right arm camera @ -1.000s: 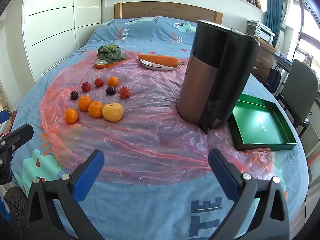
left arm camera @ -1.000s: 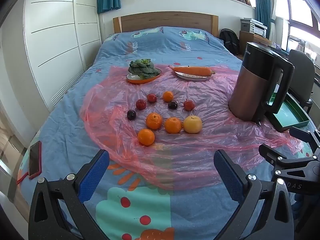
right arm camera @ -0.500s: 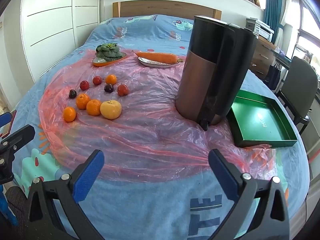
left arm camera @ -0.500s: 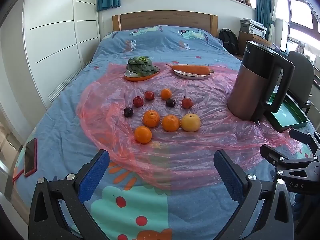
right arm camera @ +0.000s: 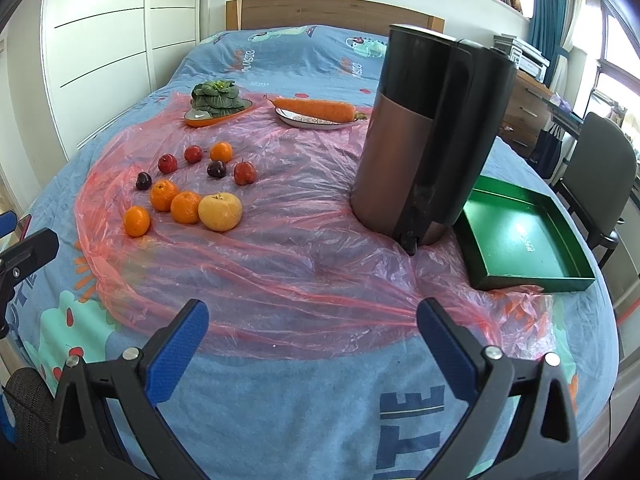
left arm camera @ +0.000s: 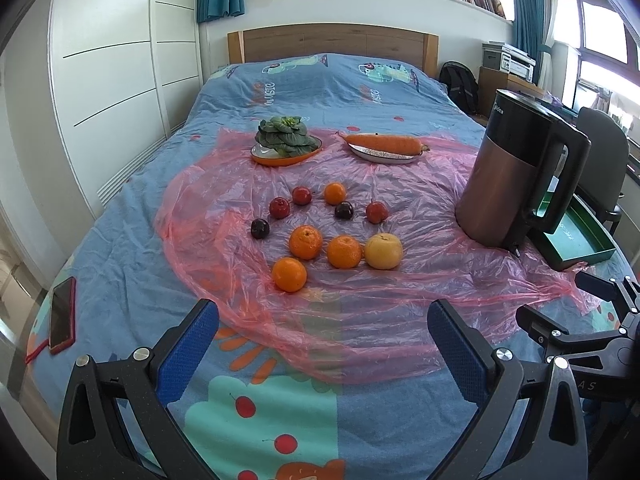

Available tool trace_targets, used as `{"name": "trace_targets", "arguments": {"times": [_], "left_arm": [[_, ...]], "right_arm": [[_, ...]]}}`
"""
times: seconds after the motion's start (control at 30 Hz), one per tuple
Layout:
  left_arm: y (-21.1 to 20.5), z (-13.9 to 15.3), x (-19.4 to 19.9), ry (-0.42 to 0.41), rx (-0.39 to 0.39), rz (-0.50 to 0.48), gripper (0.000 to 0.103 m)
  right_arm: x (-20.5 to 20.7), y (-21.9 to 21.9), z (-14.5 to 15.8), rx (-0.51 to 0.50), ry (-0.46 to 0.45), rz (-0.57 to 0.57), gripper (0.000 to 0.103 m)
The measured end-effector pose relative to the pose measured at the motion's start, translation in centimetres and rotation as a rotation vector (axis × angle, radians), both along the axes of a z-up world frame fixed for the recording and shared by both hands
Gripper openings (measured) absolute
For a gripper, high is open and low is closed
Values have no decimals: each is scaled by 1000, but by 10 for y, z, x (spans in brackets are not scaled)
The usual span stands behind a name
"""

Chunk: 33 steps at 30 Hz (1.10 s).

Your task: Organize fruits

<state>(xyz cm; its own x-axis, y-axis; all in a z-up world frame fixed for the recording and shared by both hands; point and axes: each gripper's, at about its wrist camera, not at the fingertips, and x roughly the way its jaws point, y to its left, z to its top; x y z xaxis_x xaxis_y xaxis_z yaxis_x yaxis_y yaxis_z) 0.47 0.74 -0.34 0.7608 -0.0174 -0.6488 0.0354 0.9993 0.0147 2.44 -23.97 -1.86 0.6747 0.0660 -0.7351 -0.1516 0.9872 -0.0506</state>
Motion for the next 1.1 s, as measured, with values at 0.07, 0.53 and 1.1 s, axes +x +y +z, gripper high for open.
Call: {"name": "trace_targets", "arguments": {"times": [0.07, 0.53, 1.1], "left_arm": [[-1, 0, 1, 8, 5, -7, 102], [-1, -6, 7, 70, -38, -80, 102], [2, -5, 8, 61, -34, -65, 102]], "right_arm": [[1, 0, 0, 7, 6, 1, 103], [5, -14, -1, 55, 24, -35, 103], [5, -6, -4, 56, 28, -5, 103]]}}
